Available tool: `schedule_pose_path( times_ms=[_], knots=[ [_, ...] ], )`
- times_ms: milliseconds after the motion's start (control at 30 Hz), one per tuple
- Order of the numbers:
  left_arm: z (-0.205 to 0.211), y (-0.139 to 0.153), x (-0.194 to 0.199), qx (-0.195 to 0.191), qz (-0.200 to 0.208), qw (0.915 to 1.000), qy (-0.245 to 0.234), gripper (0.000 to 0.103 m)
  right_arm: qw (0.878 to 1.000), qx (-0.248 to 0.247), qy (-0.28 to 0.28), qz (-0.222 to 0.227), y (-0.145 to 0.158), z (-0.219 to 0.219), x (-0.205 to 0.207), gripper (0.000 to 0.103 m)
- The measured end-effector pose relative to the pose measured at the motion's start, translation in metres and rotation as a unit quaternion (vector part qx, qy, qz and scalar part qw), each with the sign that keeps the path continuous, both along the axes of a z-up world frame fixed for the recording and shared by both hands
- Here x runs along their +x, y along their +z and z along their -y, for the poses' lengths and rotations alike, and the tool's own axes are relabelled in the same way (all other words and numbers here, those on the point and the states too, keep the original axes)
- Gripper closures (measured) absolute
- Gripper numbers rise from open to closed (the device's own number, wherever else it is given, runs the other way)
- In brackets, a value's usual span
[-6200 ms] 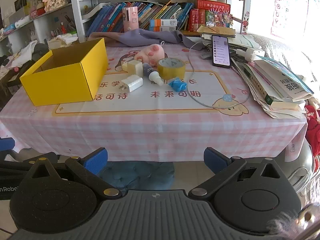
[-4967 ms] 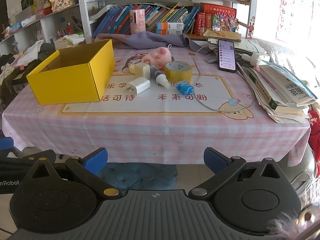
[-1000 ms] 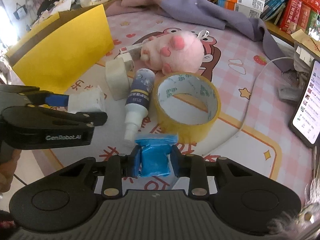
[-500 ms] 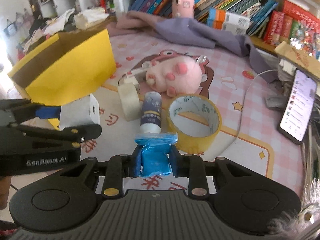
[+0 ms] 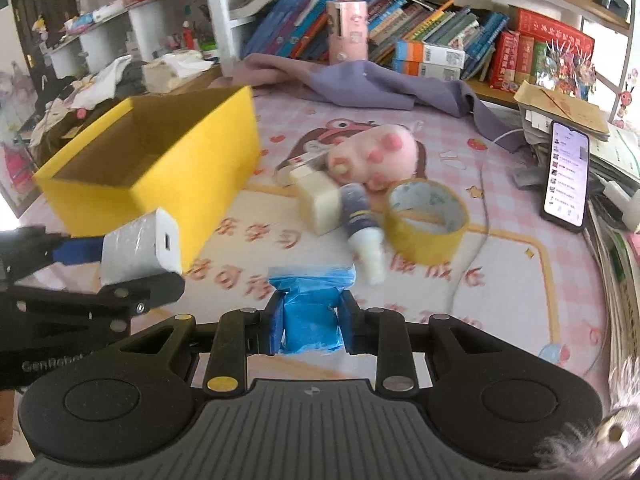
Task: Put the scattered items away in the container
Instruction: 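Carry the white charger and blue packet with both tools over the yellow box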
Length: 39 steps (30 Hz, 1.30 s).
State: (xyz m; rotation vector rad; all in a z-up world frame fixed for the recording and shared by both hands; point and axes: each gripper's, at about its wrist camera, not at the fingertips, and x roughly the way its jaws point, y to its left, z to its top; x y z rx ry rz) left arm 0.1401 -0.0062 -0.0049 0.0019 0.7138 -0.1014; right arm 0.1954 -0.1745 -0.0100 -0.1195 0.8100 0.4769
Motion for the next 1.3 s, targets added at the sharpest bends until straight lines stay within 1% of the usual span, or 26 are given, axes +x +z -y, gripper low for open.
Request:
schedule_pose_path(
  times_ms=[200, 433, 667, 867, 1033, 1200, 1300],
  knots=[
    [-0.029, -0.001, -0.038, 0.006, -0.002, 0.9999, -0.010, 0.039, 1.000, 0.011, -0.007, 0.004, -0.003, -0.029, -0.046, 0.077],
    [-0.065, 0.004, -0.068, 0.004, 0.008, 0.9998, 0.019, 0.039, 1.000, 0.014, 0.022, 0.012, 0.002, -0.067, -0.077, 0.077],
    [-0.092, 0.008, -0.084, -0.005, 0.017, 0.9987, 0.048, 0.039, 0.998, 0.009, 0.052, 0.021, 0.008, -0.096, -0.091, 0.077],
    [-0.108, 0.012, -0.092, -0.002, 0.029, 0.9976, 0.062, 0.039, 0.997, 0.010, 0.066, 0.031, 0.012, -0.112, -0.099, 0.077],
    [-0.124, 0.020, -0.091, 0.006, 0.043, 0.9958, 0.081, 0.039, 0.996, 0.013, 0.078, 0.039, 0.016, -0.124, -0.098, 0.077],
    [-0.133, 0.034, -0.077, 0.015, 0.064, 0.9947, 0.079, 0.039, 0.994, 0.017, 0.090, 0.066, 0.030, -0.135, -0.089, 0.077],
    [-0.135, 0.041, -0.061, 0.019, 0.076, 0.9941, 0.074, 0.039, 0.991, 0.019, 0.098, 0.089, 0.042, -0.141, -0.077, 0.077]
  ],
)
